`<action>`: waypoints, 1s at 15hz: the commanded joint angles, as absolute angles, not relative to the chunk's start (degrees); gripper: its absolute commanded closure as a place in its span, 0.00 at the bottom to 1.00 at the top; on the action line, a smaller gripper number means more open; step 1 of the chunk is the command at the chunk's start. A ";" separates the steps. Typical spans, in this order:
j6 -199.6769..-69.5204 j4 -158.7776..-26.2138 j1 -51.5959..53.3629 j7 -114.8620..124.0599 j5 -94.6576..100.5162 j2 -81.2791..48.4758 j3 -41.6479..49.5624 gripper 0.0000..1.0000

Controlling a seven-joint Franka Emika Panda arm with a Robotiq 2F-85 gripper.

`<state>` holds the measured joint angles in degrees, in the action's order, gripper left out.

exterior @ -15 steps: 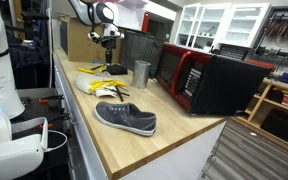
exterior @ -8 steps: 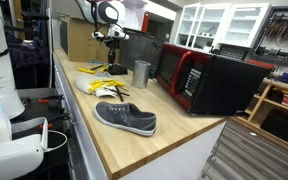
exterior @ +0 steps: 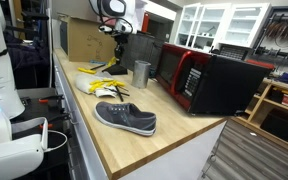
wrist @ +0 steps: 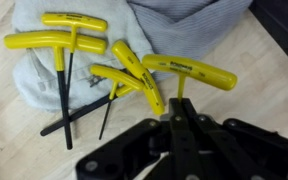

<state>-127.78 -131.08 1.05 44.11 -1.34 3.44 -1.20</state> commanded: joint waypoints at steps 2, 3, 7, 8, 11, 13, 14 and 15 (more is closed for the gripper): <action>-126.67 -127.20 0.85 42.65 -7.78 5.02 -1.19 0.99; -126.69 -126.40 0.80 42.65 -8.53 5.09 -1.16 0.99; -126.58 -123.37 0.42 41.82 -12.42 4.46 -0.60 0.99; -126.53 -122.89 0.37 41.46 -13.64 4.36 -0.42 0.99; -126.36 -122.11 -0.10 39.21 -18.35 4.21 0.41 0.99; -126.41 -122.03 -0.59 37.63 -21.68 3.88 1.04 0.99; -126.51 -122.15 -0.85 36.77 -23.63 3.71 1.40 0.99; -126.53 -122.26 -1.09 36.05 -25.33 3.50 1.73 0.99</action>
